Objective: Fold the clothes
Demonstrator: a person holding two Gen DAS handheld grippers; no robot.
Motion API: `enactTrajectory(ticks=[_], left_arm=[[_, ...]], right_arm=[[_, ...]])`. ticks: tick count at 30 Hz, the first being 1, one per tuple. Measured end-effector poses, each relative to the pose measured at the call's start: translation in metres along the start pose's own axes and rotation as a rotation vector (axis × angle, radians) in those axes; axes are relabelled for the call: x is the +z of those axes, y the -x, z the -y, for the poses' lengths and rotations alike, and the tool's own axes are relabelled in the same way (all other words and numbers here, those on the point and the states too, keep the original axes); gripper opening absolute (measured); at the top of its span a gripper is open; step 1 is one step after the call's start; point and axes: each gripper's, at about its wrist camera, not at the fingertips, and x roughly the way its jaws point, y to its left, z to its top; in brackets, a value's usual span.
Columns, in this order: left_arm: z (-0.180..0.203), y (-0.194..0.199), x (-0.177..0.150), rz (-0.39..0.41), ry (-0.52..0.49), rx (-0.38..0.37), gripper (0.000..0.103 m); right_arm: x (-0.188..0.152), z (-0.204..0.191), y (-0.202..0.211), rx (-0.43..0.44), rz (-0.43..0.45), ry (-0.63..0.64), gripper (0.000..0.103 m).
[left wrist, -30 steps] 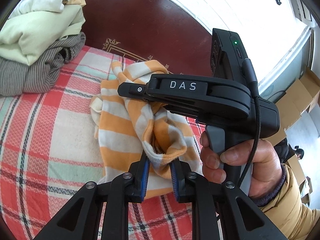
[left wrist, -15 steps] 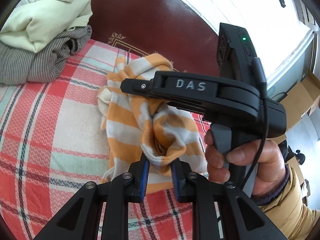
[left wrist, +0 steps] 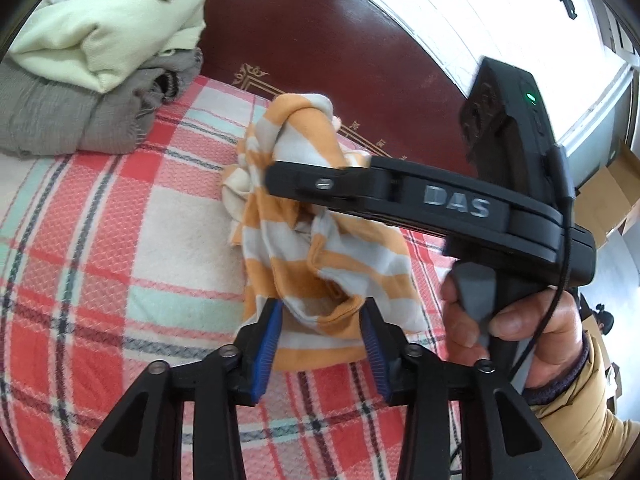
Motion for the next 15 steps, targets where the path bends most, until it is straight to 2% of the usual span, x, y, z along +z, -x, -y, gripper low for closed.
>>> enactTrajectory(ticks=[8, 11, 15], left_arm=[[-0.005, 0.014, 0.002, 0.031, -0.009, 0.011, 0.044], [-0.005, 0.013, 0.002, 0.029, -0.01, 0.013, 0.045], [-0.008, 0.011, 0.002, 0.02, -0.005, 0.022, 0.046]], right_arm=[[0.006, -0.006, 0.03, 0.038, 0.101, 0.017, 0.05], [0.013, -0.008, 0.018, 0.025, 0.084, 0.02, 0.049], [0.015, -0.007, -0.013, -0.025, 0.017, 0.032, 0.049]])
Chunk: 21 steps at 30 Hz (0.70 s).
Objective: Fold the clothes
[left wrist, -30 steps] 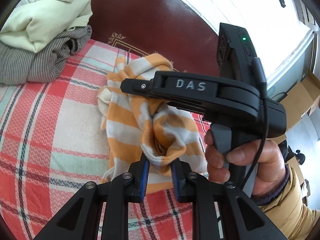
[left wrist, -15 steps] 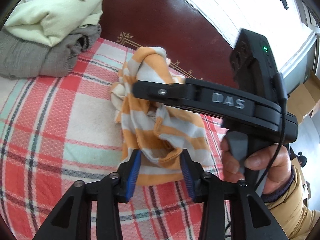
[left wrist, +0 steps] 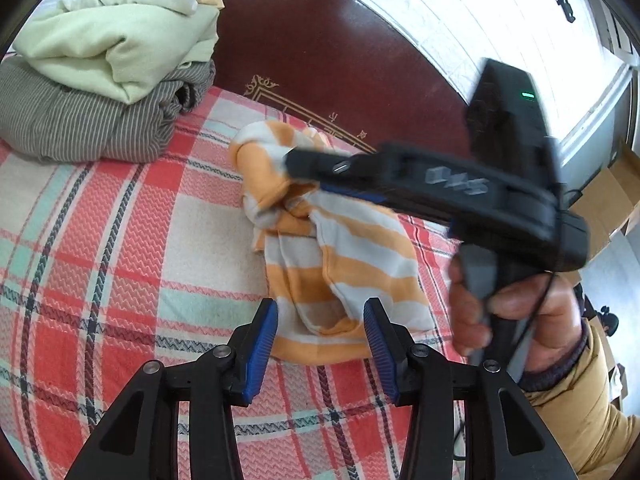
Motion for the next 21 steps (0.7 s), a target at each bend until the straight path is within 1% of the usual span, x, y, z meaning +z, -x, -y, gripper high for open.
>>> enactTrajectory(ticks=[1, 3, 4, 6, 7, 8, 10, 11, 12, 15, 17, 21], left_arm=[[-0.001, 0.0, 0.0, -0.001, 0.003, 0.003, 0.048], [-0.003, 0.002, -0.001, 0.001, 0.011, 0.013, 0.057], [-0.004, 0.003, -0.002, 0.001, 0.018, 0.015, 0.059], [-0.008, 0.003, -0.001, -0.002, 0.036, 0.012, 0.069], [-0.011, 0.003, -0.001, -0.007, 0.049, 0.001, 0.071], [-0.013, 0.003, -0.002, -0.014, 0.065, -0.022, 0.072], [-0.02, -0.001, -0.001, -0.028, 0.107, -0.089, 0.073], [-0.022, -0.003, -0.001, -0.039, 0.12, -0.101, 0.074], [-0.024, -0.006, -0.002, -0.049, 0.13, -0.105, 0.075], [-0.022, -0.013, -0.004, -0.076, 0.118, -0.081, 0.077], [-0.018, -0.018, -0.006, -0.095, 0.109, -0.073, 0.077], [-0.012, -0.03, -0.012, -0.138, 0.119, -0.083, 0.078]], right_arm=[[-0.001, 0.001, -0.005, -0.006, -0.012, 0.001, 0.049], [-0.005, 0.004, -0.015, -0.015, -0.033, 0.002, 0.049], [-0.005, 0.005, -0.014, -0.007, -0.031, 0.004, 0.049], [-0.007, 0.008, -0.007, 0.018, -0.022, 0.0, 0.049], [-0.007, 0.01, -0.001, 0.034, -0.017, -0.007, 0.052], [-0.007, 0.012, 0.004, 0.049, -0.011, -0.015, 0.059], [-0.012, 0.018, 0.024, 0.08, 0.036, -0.025, 0.066], [-0.016, 0.023, 0.033, 0.102, 0.057, -0.034, 0.067], [-0.02, 0.029, 0.043, 0.123, 0.075, -0.047, 0.067], [-0.031, 0.05, 0.07, 0.139, 0.117, -0.087, 0.07], [-0.039, 0.066, 0.086, 0.132, 0.141, -0.115, 0.078], [-0.055, 0.104, 0.108, 0.122, 0.175, -0.201, 0.079]])
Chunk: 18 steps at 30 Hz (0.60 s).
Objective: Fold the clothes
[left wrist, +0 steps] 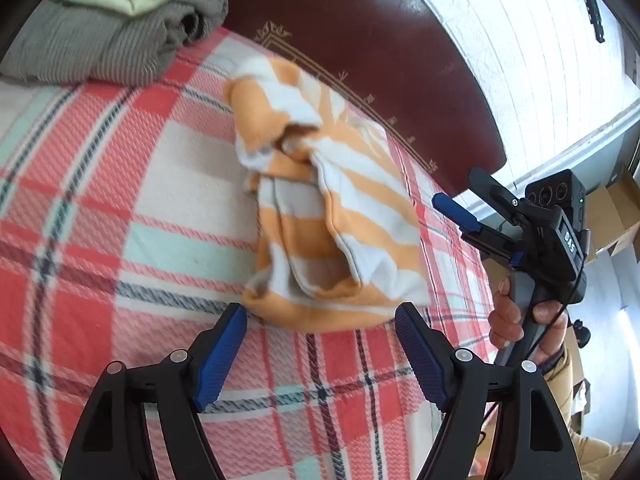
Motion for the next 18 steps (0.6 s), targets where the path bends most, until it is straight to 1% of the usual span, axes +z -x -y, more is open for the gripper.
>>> enactTrajectory(ticks=[4, 6, 8, 13, 18], left_arm=[[0.007, -0.006, -0.001, -0.008, -0.003, 0.014, 0.082], [0.01, -0.01, 0.0, -0.019, 0.002, 0.018, 0.082], [0.015, -0.014, 0.001, -0.022, -0.009, 0.045, 0.082], [0.026, -0.02, 0.002, -0.018, -0.016, 0.082, 0.083], [0.032, -0.021, 0.001, -0.017, 0.002, 0.068, 0.086]], right_arm=[[-0.007, 0.037, 0.006, 0.017, -0.002, -0.112, 0.08], [-0.011, 0.046, 0.003, 0.035, -0.009, -0.141, 0.08], [-0.015, 0.053, -0.001, 0.056, -0.015, -0.164, 0.08], [-0.015, 0.059, -0.016, 0.087, -0.039, -0.178, 0.08], [-0.012, 0.065, -0.035, 0.108, -0.059, -0.194, 0.08]])
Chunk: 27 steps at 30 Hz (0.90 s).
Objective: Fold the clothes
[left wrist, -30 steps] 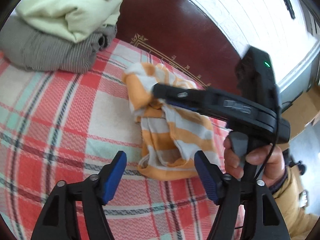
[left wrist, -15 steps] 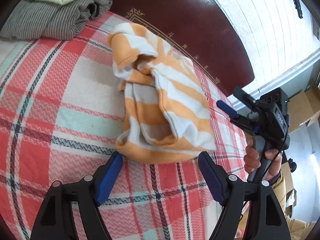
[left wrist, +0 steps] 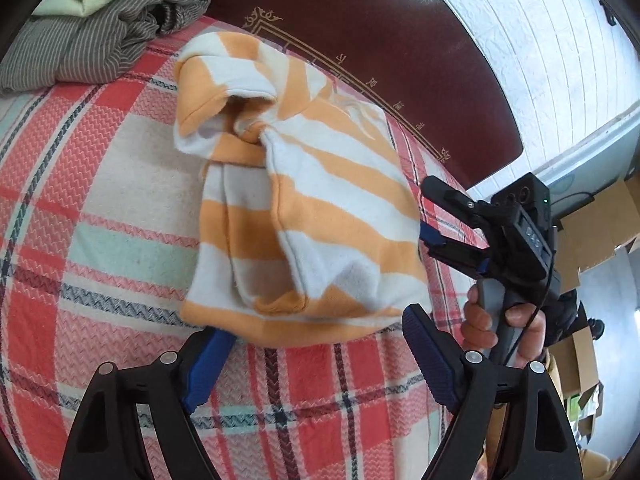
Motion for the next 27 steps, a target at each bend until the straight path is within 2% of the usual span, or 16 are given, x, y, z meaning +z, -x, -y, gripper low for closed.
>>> enactTrajectory(ticks=[6, 10, 19, 27], left_arm=[[0.006, -0.012, 0.008, 0.004, -0.007, 0.008, 0.089], [0.008, -0.007, 0.002, 0.01, -0.007, 0.021, 0.089], [0.014, -0.028, 0.011, 0.025, -0.007, 0.05, 0.089], [0.026, -0.052, 0.024, 0.04, 0.016, 0.061, 0.089]], right_arm=[[0.006, 0.002, -0.015, 0.021, -0.011, 0.002, 0.08], [0.011, 0.0, -0.023, 0.037, -0.025, 0.007, 0.08], [0.018, -0.007, -0.04, 0.064, -0.061, 0.044, 0.08], [0.021, -0.014, -0.049, 0.067, -0.064, 0.088, 0.085]])
